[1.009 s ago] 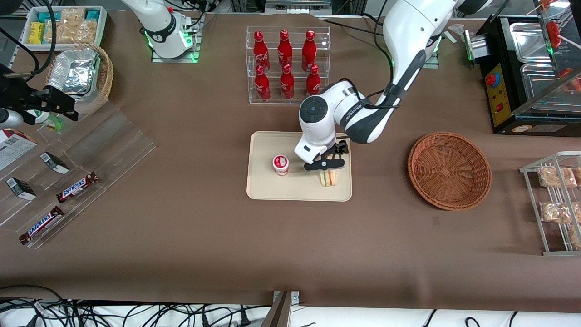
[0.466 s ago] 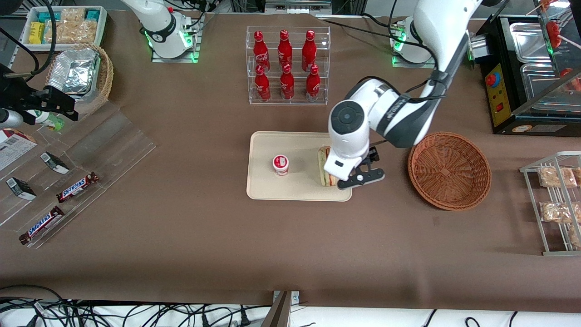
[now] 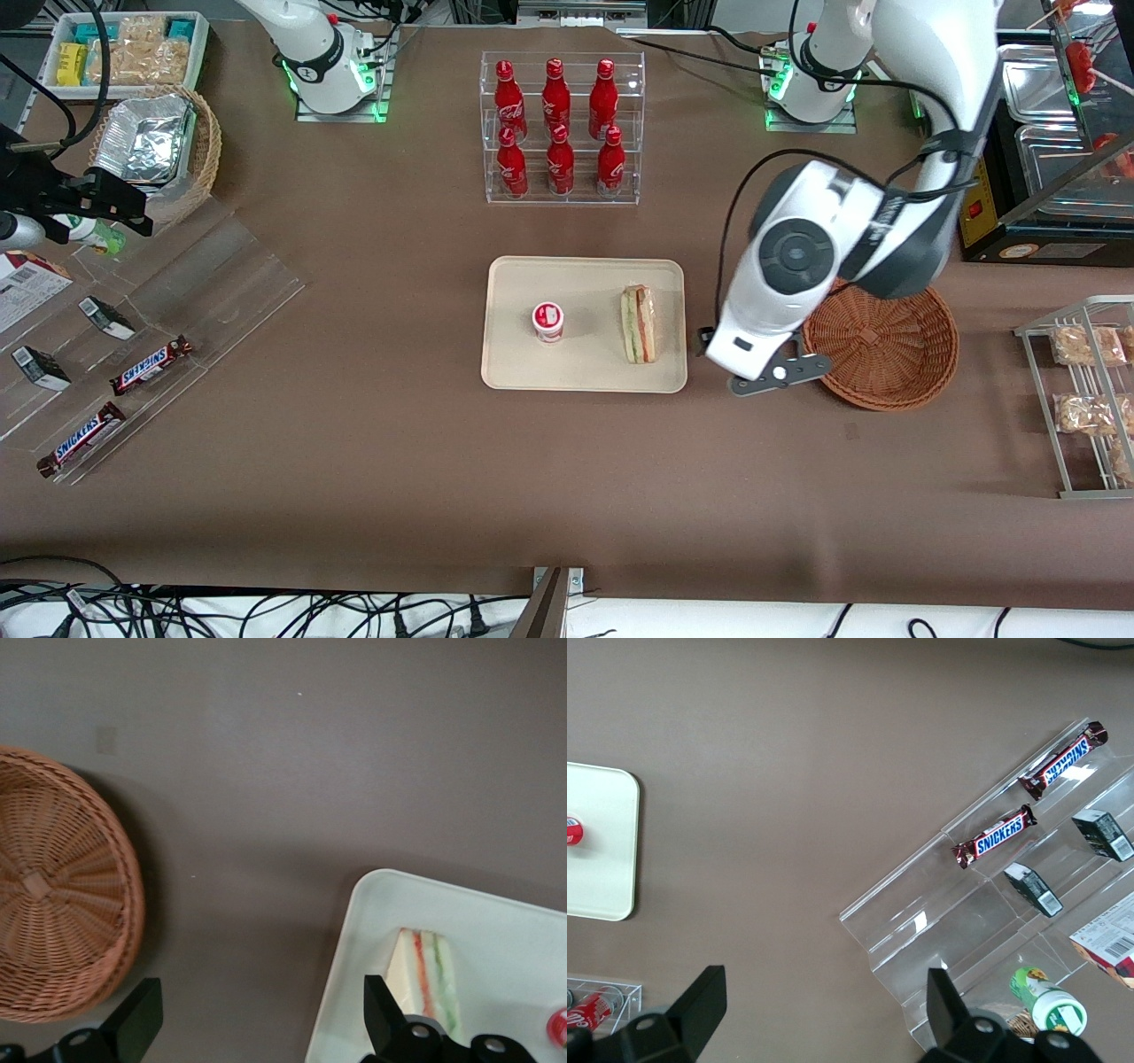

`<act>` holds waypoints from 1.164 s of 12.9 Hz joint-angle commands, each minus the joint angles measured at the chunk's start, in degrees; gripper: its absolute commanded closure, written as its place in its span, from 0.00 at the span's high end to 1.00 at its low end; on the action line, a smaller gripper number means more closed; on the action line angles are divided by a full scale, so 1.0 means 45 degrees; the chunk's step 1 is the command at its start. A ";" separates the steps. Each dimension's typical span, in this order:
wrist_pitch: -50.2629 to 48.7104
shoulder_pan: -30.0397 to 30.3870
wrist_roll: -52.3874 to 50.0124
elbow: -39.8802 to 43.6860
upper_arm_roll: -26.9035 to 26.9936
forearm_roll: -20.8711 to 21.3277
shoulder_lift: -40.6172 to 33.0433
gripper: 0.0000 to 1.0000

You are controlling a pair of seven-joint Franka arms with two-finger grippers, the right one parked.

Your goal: Place sandwich from basket to tray

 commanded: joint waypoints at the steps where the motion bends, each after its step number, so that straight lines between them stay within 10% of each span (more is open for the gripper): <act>1: -0.0814 0.0602 0.2226 0.0181 0.0127 -0.0773 -0.0729 1.00; 9: -0.2476 0.0956 0.9203 0.1375 0.3874 -0.4211 -0.0730 1.00; 15: -0.2769 0.0995 1.0047 0.1433 0.4580 -0.4018 -0.0750 1.00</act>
